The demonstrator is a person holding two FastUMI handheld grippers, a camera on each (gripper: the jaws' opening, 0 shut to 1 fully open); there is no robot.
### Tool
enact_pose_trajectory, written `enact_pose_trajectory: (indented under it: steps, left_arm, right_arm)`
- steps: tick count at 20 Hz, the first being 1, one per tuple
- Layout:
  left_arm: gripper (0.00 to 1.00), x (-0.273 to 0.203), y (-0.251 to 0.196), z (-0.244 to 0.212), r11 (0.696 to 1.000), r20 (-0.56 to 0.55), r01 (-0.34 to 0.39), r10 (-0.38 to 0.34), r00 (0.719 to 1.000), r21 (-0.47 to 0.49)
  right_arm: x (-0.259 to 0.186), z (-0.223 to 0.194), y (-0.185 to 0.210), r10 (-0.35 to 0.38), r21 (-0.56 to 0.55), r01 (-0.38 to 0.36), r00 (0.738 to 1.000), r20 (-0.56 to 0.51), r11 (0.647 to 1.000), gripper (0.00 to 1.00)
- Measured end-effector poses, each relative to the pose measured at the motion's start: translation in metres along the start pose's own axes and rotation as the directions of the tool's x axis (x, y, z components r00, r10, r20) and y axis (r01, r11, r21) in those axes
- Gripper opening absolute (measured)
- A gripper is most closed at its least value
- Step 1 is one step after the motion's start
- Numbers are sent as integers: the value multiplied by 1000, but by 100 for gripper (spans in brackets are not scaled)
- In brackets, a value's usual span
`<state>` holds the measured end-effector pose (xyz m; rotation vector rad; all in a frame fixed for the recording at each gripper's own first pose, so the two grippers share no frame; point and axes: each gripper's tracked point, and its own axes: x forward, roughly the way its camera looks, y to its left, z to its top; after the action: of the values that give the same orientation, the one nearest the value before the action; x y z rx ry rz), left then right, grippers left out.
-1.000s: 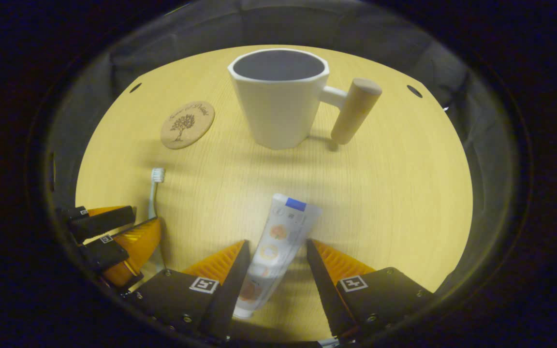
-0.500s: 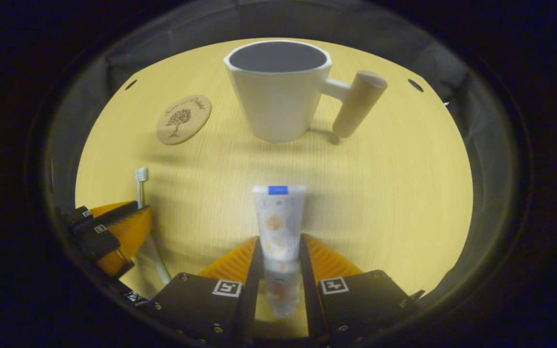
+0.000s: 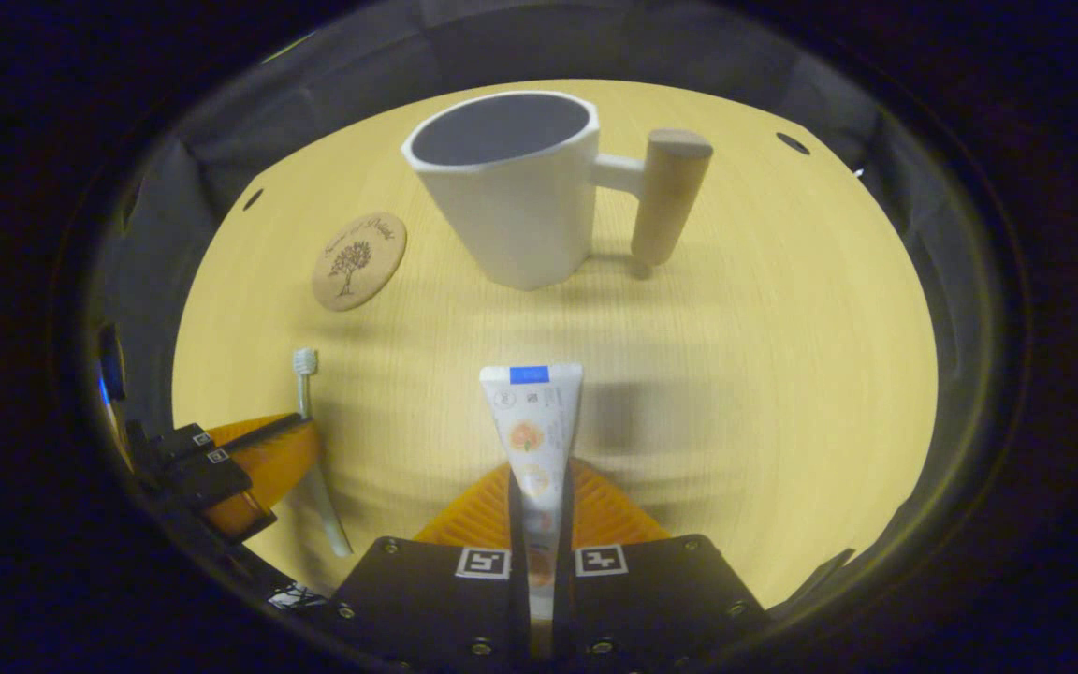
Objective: Put the toothbrush and toothpaste on the desktop into the cup, then pick up the cup and place it on the coaster on the desktop.
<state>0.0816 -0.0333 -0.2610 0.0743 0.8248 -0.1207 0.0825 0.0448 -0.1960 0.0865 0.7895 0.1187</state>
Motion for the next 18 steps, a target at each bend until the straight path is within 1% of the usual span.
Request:
enact_pose_trajectory:
  steps: [2, 4, 6, 10, 14, 18]
  left_arm:
    - [8, 0, -3, 2, 1000, 16, 17, -17, 1000, -9]
    - [7, -1, -5, 1, 1000, 17, 25, -25, 1000, -4]
    - [8, -7, -3, 5, 1000, 44, 21, -20, 999, -11]
    - [7, -25, 7, 16, 1000, 117, 0, 0, 993, 6]
    - [8, -39, 6, 28, 1000, 191, 8, -7, 982, -4]
    - [7, -61, 10, 40, 999, 270, 22, -14, 963, -28]
  right_arm:
    - [1, 1, 1, 9, 17, -9, 1000, 10, 1000, 11]
    - [3, 0, 1, 8, 5, -8, 1000, 14, 1000, 11]
    - [1, 1, 3, 21, 10, -22, 999, 28, 1000, 11]
    - [-8, 8, 2, 58, 28, -61, 994, 91, 998, 11]
    - [-18, 19, 2, 67, 13, -71, 981, 183, 997, 11]
    - [-52, 44, 3, 85, 3, -90, 956, 281, 996, 11]
